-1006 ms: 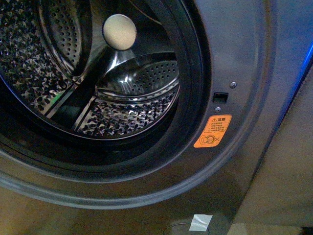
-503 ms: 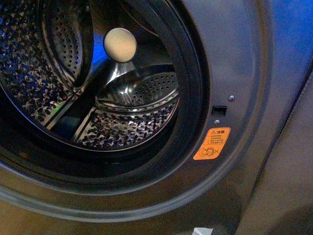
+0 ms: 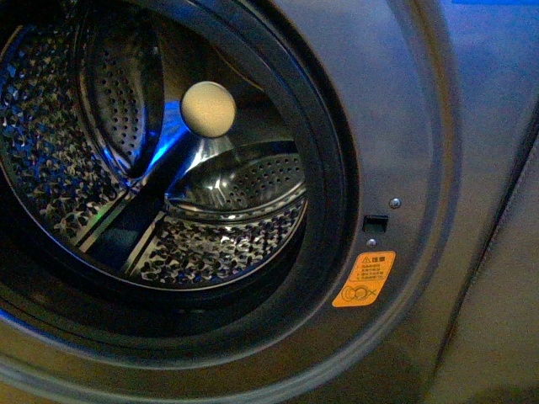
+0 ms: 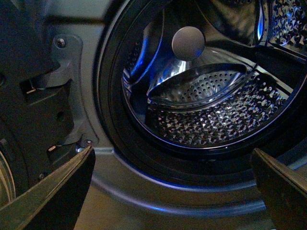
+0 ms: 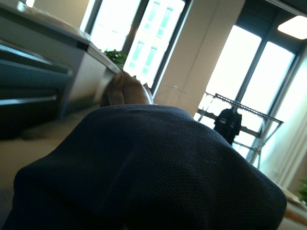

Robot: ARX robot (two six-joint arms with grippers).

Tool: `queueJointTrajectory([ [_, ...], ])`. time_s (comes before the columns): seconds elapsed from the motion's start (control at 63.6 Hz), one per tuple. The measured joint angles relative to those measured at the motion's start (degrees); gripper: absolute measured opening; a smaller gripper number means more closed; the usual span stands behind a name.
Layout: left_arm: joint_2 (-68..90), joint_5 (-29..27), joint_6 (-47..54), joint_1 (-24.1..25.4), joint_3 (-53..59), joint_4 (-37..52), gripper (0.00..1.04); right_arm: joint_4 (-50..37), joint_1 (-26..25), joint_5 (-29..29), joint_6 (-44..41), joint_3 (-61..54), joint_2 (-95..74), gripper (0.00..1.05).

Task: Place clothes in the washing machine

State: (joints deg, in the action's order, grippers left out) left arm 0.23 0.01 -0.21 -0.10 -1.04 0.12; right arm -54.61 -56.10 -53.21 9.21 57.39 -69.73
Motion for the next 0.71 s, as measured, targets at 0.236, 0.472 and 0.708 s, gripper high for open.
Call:
queueJointTrajectory([
  [0.236, 0.0, 0.0, 0.0, 0.0, 0.02, 0.0, 0.98, 27.63, 13.99, -1.73, 5.84, 21.66, 1.64, 0.06],
  [0.472, 0.0, 0.0, 0.0, 0.0, 0.0, 0.0, 0.98, 67.01, 35.21, 2.12, 9.7, 49.29, -4.59, 0.06],
  [0.708, 0.0, 0.0, 0.0, 0.0, 0.0, 0.0, 0.98, 90.01, 56.26, 14.6, 7.41, 71.14, -14.21, 0.06],
])
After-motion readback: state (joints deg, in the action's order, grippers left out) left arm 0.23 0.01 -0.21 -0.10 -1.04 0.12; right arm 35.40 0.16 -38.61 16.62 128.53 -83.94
